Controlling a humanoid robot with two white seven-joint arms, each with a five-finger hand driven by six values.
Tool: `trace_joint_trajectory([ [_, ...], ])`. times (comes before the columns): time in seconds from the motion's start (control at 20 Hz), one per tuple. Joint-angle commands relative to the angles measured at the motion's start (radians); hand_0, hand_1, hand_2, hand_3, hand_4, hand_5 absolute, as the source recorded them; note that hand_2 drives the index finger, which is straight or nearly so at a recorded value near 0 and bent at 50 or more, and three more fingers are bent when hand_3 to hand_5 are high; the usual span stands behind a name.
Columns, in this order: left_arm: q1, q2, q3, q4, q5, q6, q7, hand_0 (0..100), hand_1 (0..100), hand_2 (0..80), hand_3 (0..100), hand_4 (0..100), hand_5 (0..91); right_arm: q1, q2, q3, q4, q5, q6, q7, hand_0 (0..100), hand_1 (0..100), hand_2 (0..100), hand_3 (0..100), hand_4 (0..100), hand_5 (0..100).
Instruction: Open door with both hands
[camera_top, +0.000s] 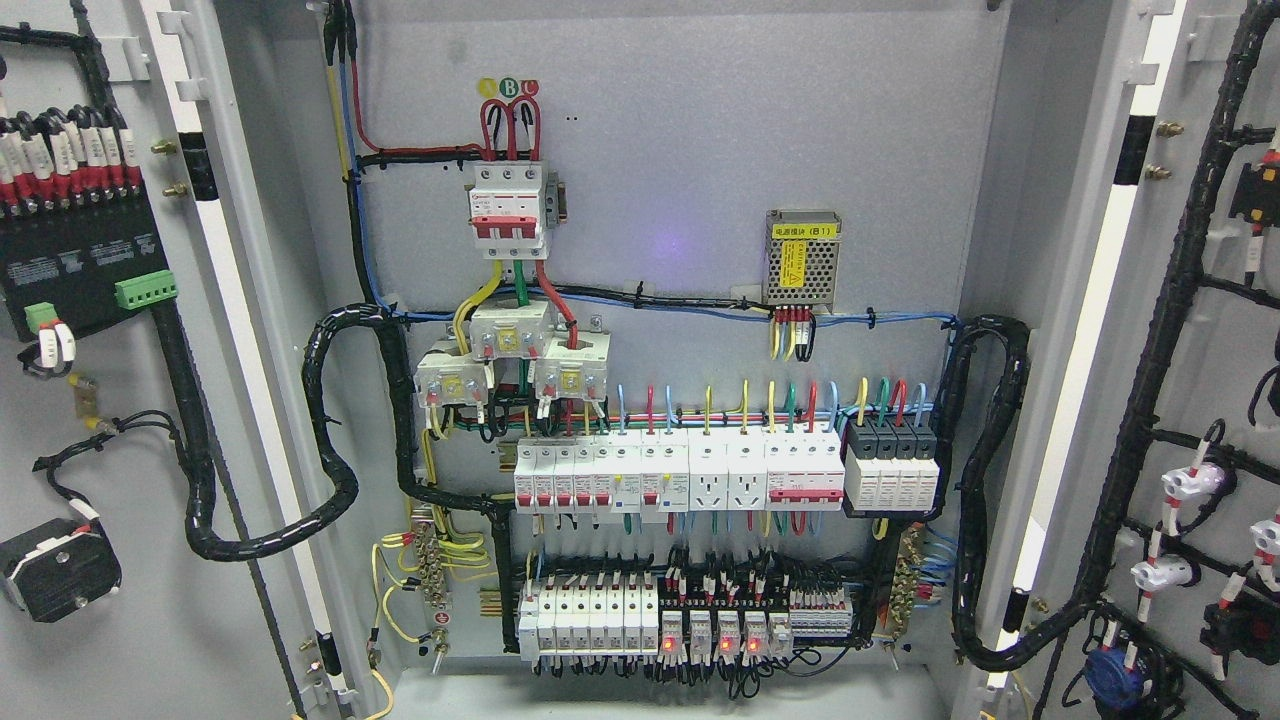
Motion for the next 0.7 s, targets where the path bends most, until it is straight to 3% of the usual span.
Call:
trace_joint_trajectory([
  [0.0, -0.06, 0.109, 0.015, 0.162, 0.015, -0.412, -0.001, 12, 56, 0.0, 0, 0, 0.0, 0.019, -0.028, 0.06, -0.018, 0.003, -0.038, 0.004, 7, 14, 0, 0, 0, 0],
  [0.3, -0.126, 0.136, 0.012, 0.267, 0.011, -0.41, -0.004, 12, 56, 0.0, 0, 0, 0.0, 0.035, -0.078, 0.129, -0.039, 0.005, -0.048, 0.009, 7, 14, 0, 0, 0, 0],
  [0.65, -0.179, 0.176, 0.008, 0.359, 0.01, -0.412, -0.004, 12, 56, 0.0, 0, 0, 0.0, 0.062, -0.14, 0.301, -0.021, 0.095, -0.049, 0.013, 7, 14, 0, 0, 0, 0],
])
